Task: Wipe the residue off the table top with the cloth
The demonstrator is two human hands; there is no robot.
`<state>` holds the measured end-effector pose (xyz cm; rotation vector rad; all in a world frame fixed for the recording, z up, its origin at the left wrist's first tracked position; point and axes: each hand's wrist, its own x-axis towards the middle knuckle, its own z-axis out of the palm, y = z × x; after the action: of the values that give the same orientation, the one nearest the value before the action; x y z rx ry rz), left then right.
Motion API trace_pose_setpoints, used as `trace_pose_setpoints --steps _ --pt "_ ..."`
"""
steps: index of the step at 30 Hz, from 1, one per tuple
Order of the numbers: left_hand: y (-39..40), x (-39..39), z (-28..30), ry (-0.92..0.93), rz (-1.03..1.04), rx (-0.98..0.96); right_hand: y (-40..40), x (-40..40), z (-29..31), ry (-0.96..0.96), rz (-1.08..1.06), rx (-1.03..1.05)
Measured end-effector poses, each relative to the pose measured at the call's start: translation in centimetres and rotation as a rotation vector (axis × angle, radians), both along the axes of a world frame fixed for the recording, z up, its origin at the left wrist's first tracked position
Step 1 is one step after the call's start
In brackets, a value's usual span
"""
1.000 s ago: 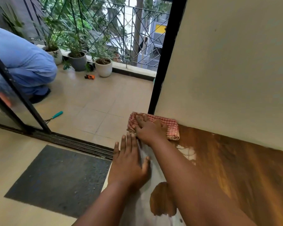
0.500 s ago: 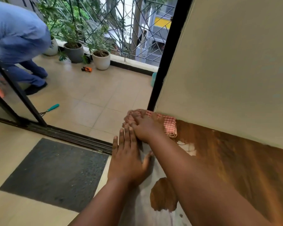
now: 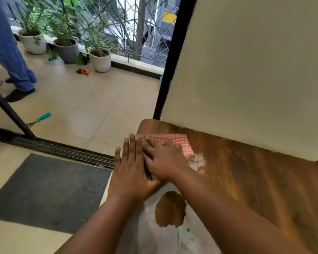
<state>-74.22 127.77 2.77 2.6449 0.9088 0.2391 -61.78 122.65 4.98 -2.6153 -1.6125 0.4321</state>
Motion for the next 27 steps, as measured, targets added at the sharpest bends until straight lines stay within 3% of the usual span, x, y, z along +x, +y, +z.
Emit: trace_pose_setpoints --steps 3,7,10,14,18,20,24,27 --pt "0.0 -0.2 -0.2 -0.012 -0.024 -0.005 -5.8 4.1 0.1 -0.089 -0.028 0.028" --pt "-0.1 -0.2 -0.1 0.003 -0.002 -0.02 -6.3 8.7 0.0 -0.075 -0.335 -0.06" --pt "-0.1 -0.2 0.1 0.01 -0.003 -0.024 -4.7 3.8 0.2 -0.067 -0.256 -0.009" --pt "-0.1 -0.3 0.2 0.021 -0.027 -0.026 -9.9 1.8 0.9 -0.082 -0.004 -0.036" --pt "-0.1 -0.2 0.4 0.037 -0.026 -0.033 -9.9 8.3 0.7 -0.02 -0.261 -0.138" --pt "-0.2 -0.3 0.5 0.049 -0.026 -0.038 -7.0 8.0 0.6 -0.052 -0.314 -0.1" --pt "-0.3 -0.1 1.0 0.066 -0.031 -0.051 -1.0 1.1 0.9 -0.023 -0.087 0.024" --pt "-0.2 -0.3 1.1 0.091 -0.063 -0.043 -1.8 -0.8 1.4 -0.051 0.079 -0.031"
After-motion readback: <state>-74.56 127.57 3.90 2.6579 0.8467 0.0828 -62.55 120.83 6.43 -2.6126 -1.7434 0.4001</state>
